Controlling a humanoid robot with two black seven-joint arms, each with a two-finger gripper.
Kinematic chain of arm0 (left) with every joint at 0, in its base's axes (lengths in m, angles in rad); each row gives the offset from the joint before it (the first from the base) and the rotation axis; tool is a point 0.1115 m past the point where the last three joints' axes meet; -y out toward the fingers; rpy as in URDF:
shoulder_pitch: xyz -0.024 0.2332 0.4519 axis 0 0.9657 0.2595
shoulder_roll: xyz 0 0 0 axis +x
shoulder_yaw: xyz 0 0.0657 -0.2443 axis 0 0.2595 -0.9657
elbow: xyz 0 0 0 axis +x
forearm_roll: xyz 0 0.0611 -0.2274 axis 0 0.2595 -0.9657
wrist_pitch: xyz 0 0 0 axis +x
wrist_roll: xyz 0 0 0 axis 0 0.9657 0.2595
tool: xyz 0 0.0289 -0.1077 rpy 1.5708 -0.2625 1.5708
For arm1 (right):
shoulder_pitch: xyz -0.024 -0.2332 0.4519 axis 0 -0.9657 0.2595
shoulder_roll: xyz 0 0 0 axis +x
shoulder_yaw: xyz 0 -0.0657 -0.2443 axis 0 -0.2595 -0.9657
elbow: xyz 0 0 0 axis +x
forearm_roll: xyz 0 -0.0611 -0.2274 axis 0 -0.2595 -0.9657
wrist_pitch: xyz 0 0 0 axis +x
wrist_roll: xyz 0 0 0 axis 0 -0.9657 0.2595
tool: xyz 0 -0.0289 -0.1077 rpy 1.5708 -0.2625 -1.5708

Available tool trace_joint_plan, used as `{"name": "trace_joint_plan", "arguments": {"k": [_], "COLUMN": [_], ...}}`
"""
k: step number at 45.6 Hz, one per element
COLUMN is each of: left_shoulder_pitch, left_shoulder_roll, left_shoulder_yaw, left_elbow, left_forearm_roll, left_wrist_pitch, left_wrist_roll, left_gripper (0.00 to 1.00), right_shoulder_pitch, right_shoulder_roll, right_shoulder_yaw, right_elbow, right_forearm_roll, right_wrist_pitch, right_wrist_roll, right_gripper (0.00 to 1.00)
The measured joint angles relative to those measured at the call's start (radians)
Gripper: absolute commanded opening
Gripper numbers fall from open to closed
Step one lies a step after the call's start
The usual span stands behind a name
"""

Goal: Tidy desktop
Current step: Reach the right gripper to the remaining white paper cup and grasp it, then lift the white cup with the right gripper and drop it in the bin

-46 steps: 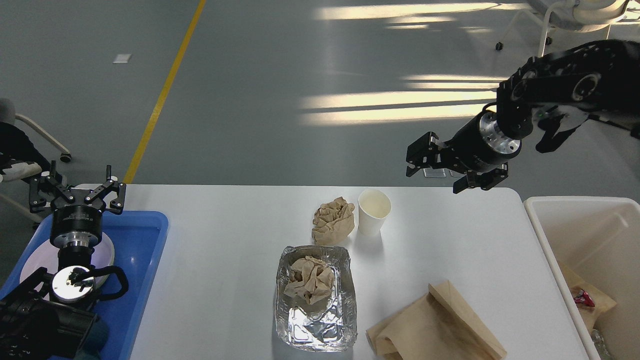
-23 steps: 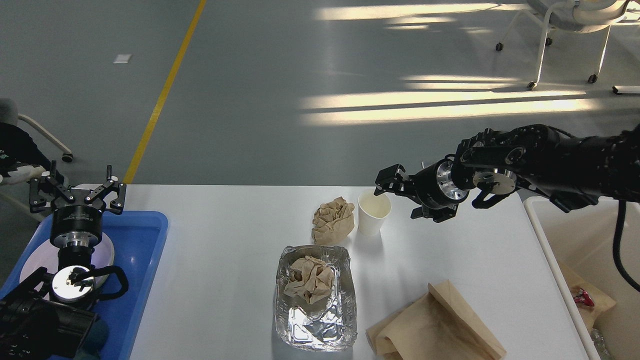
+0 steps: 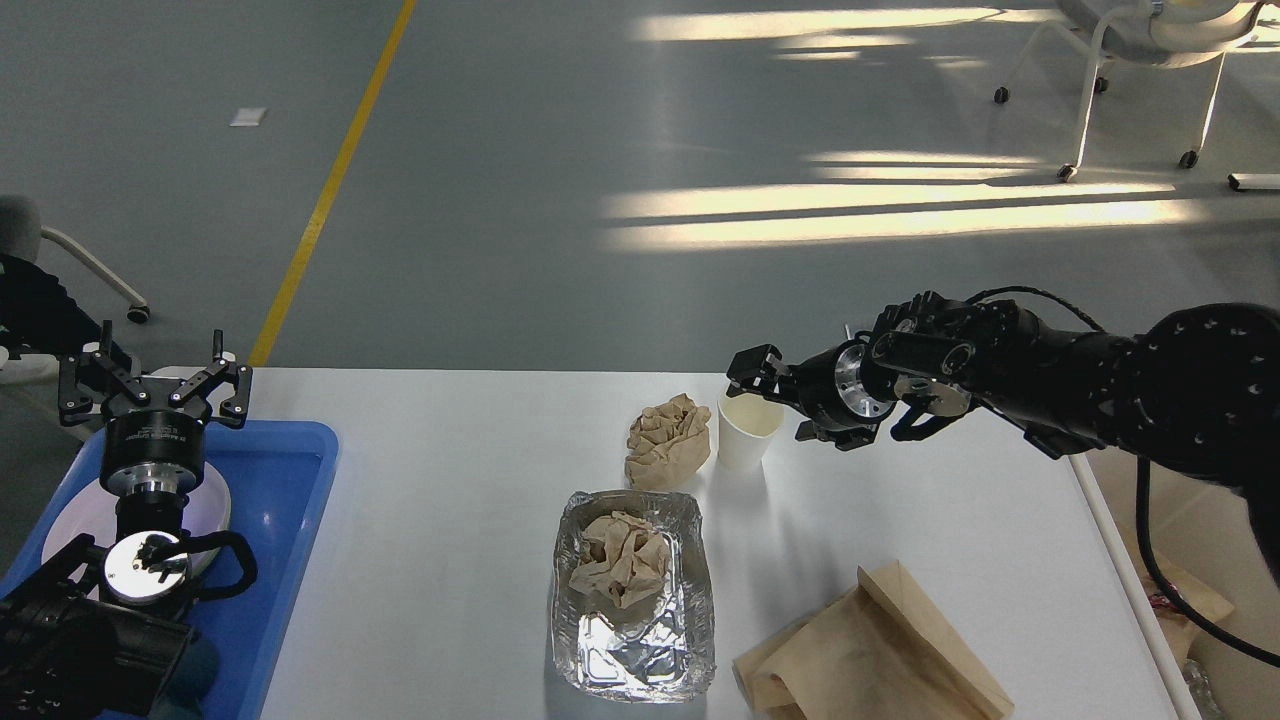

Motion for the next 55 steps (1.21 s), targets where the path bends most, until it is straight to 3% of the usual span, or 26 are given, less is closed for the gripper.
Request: {"name": "trace_joint_plan", "arguments": {"k": [14,31,41,43,47,51,55], "left_shoulder_pitch": [0.0,0.0,0.0,0.0,0.0,0.0,0.0], "left_shoulder_roll": [0.0,0.0,0.0,0.0,0.0,0.0,0.0], "left_shoulder_yaw": [0.0,0.0,0.0,0.0,0.0,0.0,0.0], "left_elbow": [0.0,0.0,0.0,0.0,0.0,0.0,0.0], "left_forearm_roll": [0.0,0.0,0.0,0.0,0.0,0.0,0.0], "left_wrist_pitch": [0.0,0.0,0.0,0.0,0.0,0.0,0.0], "left_wrist_roll": [0.0,0.0,0.0,0.0,0.0,0.0,0.001], "left_gripper": [0.96,0.96,0.96,0.96,0.96,0.96,0.96], "right_shoulder_pitch": [-0.075,-0.112,-0.146,-0.149,-0.151,-0.152,-0.147], "right_shoulder_roll": [0.061,0.065,0.065,0.063,0.06,0.059,0.054], "right_shoulder_yaw": [-0.018,-0.02,-0.009,-0.006,-0.001,-0.001,-0.001], "right_elbow": [-0.073,-0.065,-0.063,-0.063,-0.063,-0.058,-0.043], "right_forearm_roll": [0.001,0.001,0.001,0.001,0.001,0.001,0.0], "right_wrist_pitch": [-0.102,-0.212,-0.307,-0.312,-0.315,-0.31,-0.301], "right_wrist_roll": [-0.002,-0.003,-0.004,-0.004,-0.004,-0.004,-0.002], "right_gripper": [0.99,0.74,0.72,0.66,0.38,0.2,0.1]}}
